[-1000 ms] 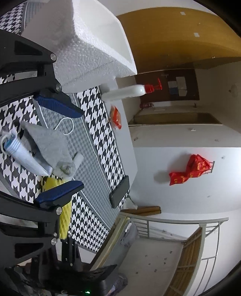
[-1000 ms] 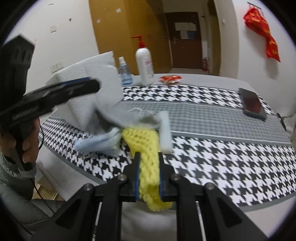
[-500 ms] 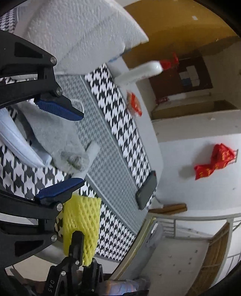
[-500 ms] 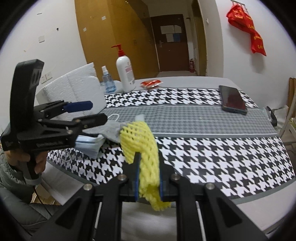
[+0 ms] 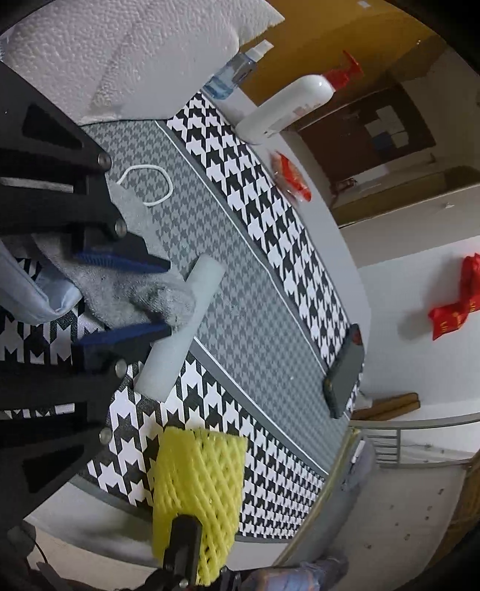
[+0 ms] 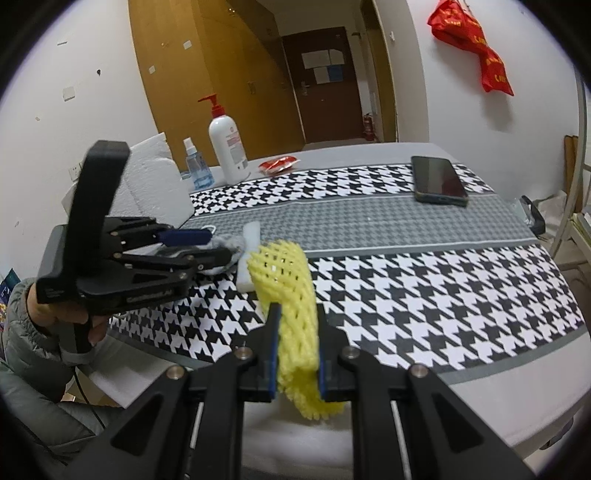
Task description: Organize soft objects
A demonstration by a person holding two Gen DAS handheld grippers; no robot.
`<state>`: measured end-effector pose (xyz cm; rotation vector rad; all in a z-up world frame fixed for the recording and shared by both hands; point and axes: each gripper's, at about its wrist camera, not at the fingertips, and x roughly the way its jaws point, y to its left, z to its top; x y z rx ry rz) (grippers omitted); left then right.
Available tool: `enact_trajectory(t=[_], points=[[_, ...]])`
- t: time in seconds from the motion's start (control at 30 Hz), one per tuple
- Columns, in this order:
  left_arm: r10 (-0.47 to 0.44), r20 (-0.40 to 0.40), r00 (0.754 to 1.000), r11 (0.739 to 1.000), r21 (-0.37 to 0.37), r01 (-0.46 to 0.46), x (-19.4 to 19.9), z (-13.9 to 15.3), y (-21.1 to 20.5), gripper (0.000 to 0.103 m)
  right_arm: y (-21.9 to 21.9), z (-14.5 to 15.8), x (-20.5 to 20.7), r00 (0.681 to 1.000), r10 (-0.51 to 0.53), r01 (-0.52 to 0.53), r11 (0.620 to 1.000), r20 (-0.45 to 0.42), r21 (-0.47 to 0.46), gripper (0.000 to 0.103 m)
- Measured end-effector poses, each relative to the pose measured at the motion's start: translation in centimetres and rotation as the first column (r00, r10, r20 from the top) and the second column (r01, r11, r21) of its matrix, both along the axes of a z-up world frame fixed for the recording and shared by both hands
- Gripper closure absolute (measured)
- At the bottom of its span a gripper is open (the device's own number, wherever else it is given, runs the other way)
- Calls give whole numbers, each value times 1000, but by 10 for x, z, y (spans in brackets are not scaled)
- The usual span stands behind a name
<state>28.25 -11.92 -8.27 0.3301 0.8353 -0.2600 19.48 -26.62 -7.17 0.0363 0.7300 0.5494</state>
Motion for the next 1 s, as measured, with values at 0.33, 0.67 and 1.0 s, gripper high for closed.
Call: enact_trajectory(t=[0.33, 0.67, 1.0], points=[[-5, -40, 999, 1000, -5, 5, 8, -4, -1, 95, -6, 0, -1, 1000, -11, 11, 1000, -1, 19, 84], [-4, 110, 994, 997, -72, 12, -13, 56, 12, 95, -10, 4, -2, 1000, -16, 15, 999, 15, 33, 84], [5, 271, 963, 987, -155, 39, -51, 126, 25, 95, -8, 17, -8, 999, -12, 10, 999, 52, 46, 84]])
